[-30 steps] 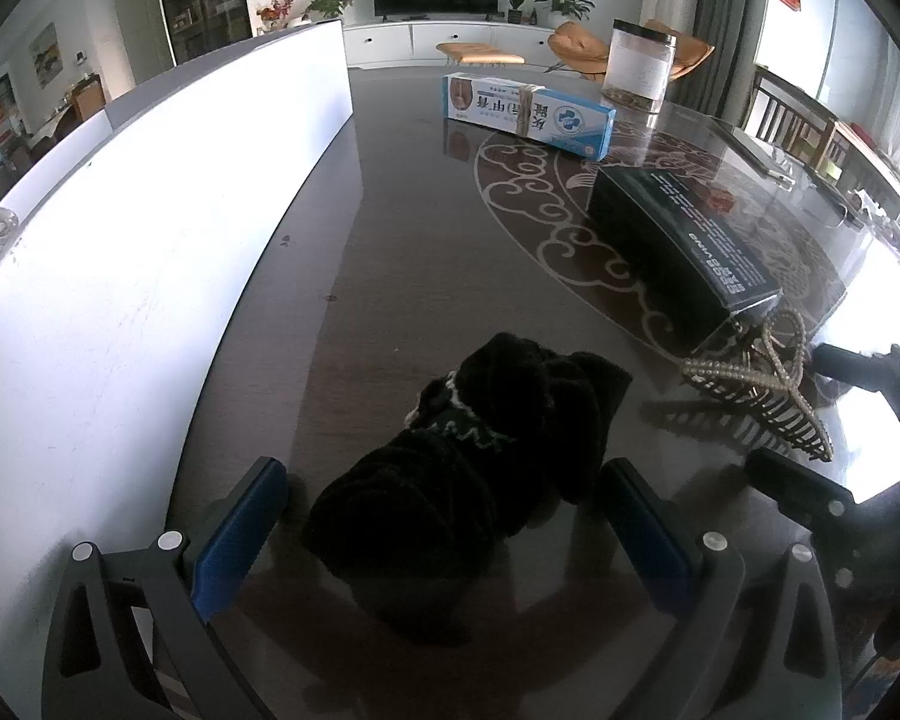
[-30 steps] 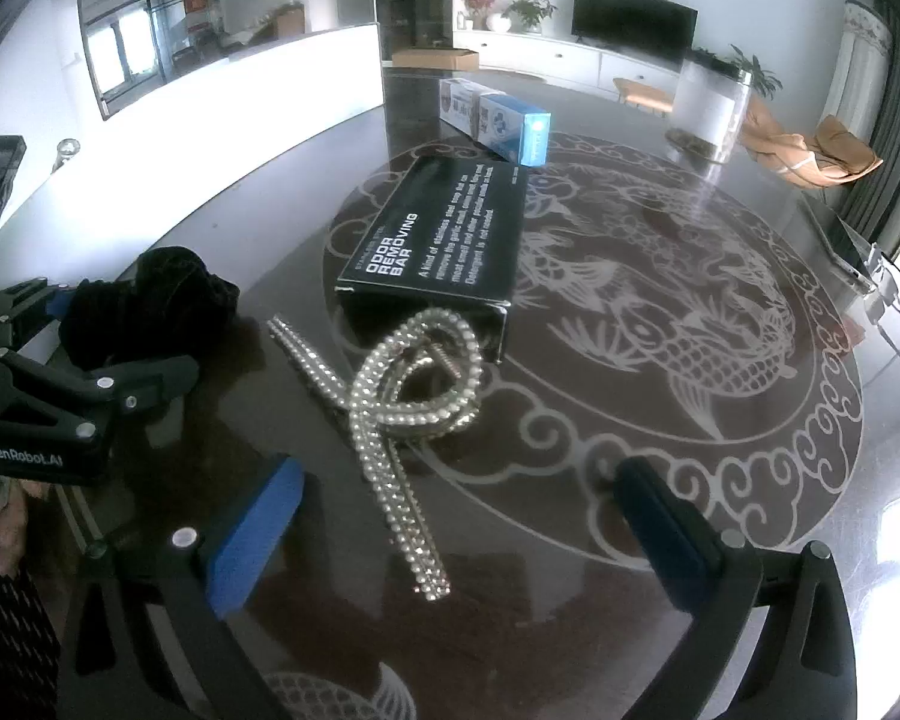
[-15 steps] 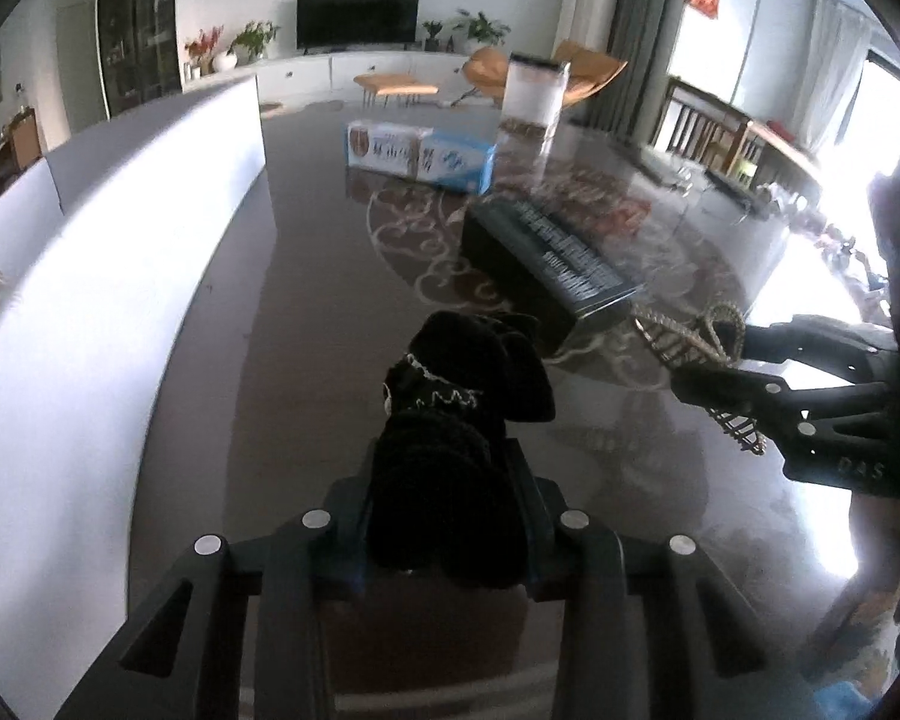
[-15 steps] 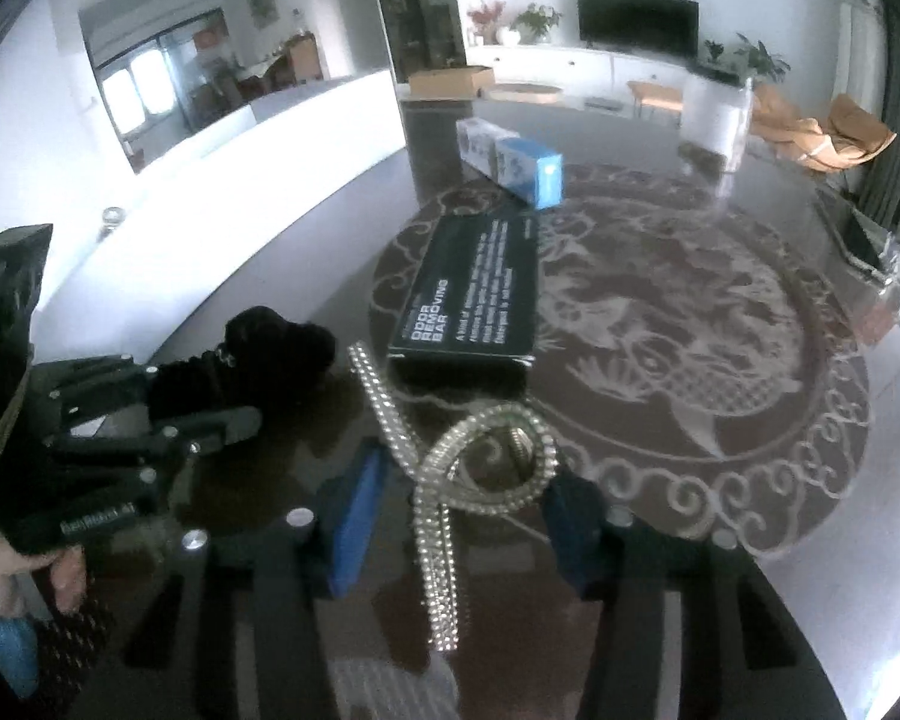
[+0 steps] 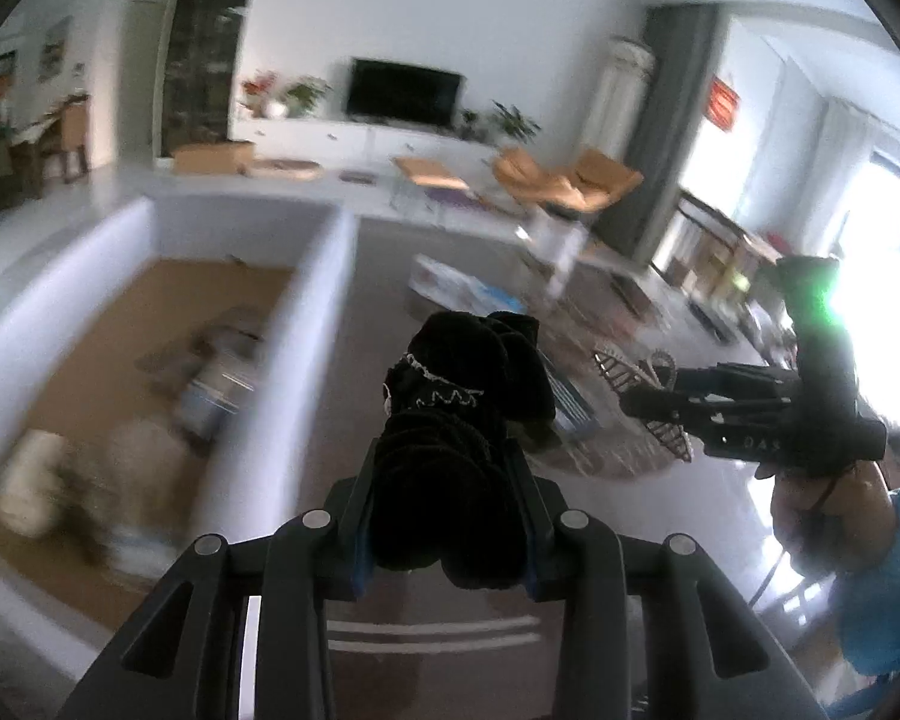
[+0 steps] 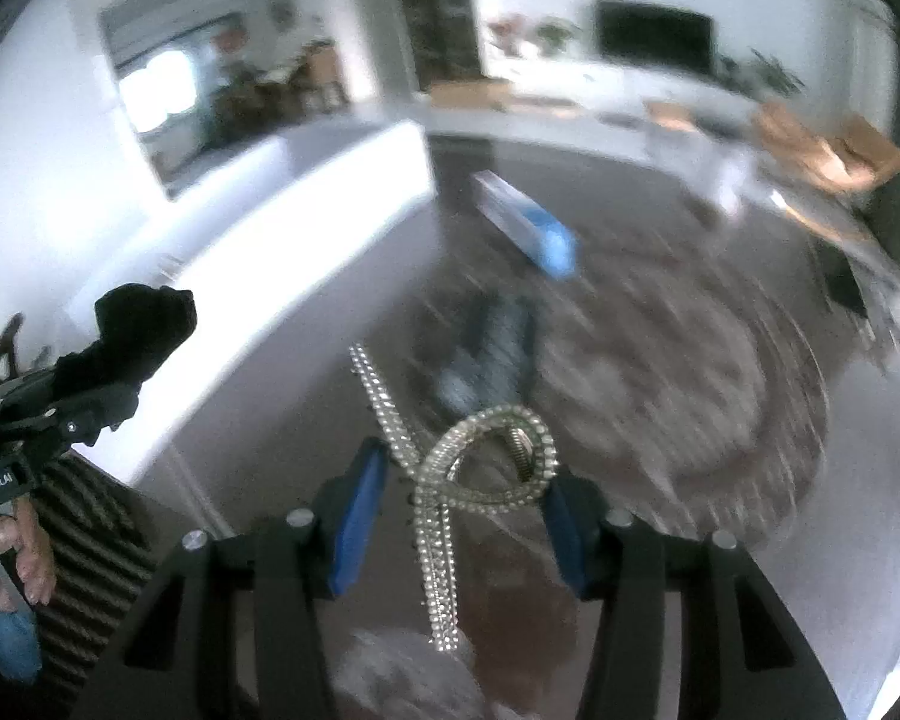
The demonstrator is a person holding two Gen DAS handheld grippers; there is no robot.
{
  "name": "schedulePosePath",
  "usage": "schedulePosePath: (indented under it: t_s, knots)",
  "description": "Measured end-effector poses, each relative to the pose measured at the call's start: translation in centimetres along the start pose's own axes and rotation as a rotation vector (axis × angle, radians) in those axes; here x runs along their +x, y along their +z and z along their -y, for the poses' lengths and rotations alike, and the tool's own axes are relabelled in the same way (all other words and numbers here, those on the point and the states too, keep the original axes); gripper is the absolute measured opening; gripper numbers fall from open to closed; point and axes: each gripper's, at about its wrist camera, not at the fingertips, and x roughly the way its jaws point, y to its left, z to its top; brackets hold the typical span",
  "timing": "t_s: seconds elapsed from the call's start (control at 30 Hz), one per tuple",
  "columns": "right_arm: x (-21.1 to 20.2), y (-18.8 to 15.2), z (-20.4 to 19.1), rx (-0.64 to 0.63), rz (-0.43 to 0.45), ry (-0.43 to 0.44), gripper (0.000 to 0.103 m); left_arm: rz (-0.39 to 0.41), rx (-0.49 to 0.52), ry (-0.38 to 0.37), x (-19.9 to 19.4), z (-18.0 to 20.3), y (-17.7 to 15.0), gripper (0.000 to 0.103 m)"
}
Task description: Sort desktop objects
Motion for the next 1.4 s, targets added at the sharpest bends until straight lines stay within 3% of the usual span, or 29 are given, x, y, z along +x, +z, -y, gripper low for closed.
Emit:
schedulePosePath:
  t_s: [0.17,0.3,0.47,0.57,0.6,0.63,0.67,0.7,0.87,1.0,1.2,1.33,1.4]
  knots:
    - [1.6,8.5,-7.7,-0.133,0.067,0.150,0.051,0.035,-0.073,0.143,-3.1,-8.2,4.4,0.035]
    - [4.5,14.2,-13.9,-0.214,0.087,0.242,0.051,-0.005,-0.157,0.239,-2.3,-15.5,6.5,0.035]
    - [10.9,17.8,-19.8,-0.259,-0.007,0.302,0.051,-0.113,-0.197,0.314,1.2,-21.2,6.5,0.035]
    - [14.7,17.9,-22.2,-0.259,-0.074,0.291,0.053,-0.218,-0.223,0.394,3.9,-24.0,5.8,0.044]
    - [15.7,17.9,-22.6,-0.251,-0.089,0.293,0.059,-0.237,-0.231,0.410,4.7,-24.3,5.7,0.053]
    - [16.2,17.8,-22.8,-0.247,-0.102,0.297,0.082,-0.255,-0.242,0.423,5.1,-24.8,5.4,0.069]
    - [16.8,17.7,-22.9,-0.238,-0.119,0.306,0.099,-0.263,-0.248,0.428,5.4,-25.1,5.3,0.074]
    - [17.1,17.7,-22.9,-0.230,-0.127,0.314,0.100,-0.260,-0.250,0.429,5.6,-25.2,5.0,0.080]
    - [15.8,17.1,-21.9,-0.218,-0.103,0.303,0.100,-0.221,-0.235,0.427,5.5,-23.5,3.6,0.080]
    - [13.2,15.9,-18.8,-0.190,-0.042,0.281,0.100,-0.146,-0.200,0.384,3.6,-19.1,3.4,0.080]
    - [7.0,10.1,-10.3,-0.127,0.069,0.153,0.100,-0.073,-0.062,0.229,1.5,-9.1,3.3,0.081]
    - [3.8,4.7,-2.8,-0.027,0.088,0.027,0.102,-0.060,0.042,0.134,1.8,-2.0,2.5,0.103]
    - [3.0,2.0,0.4,0.028,0.078,-0.037,0.102,-0.089,0.082,0.099,3.2,1.2,1.1,0.103]
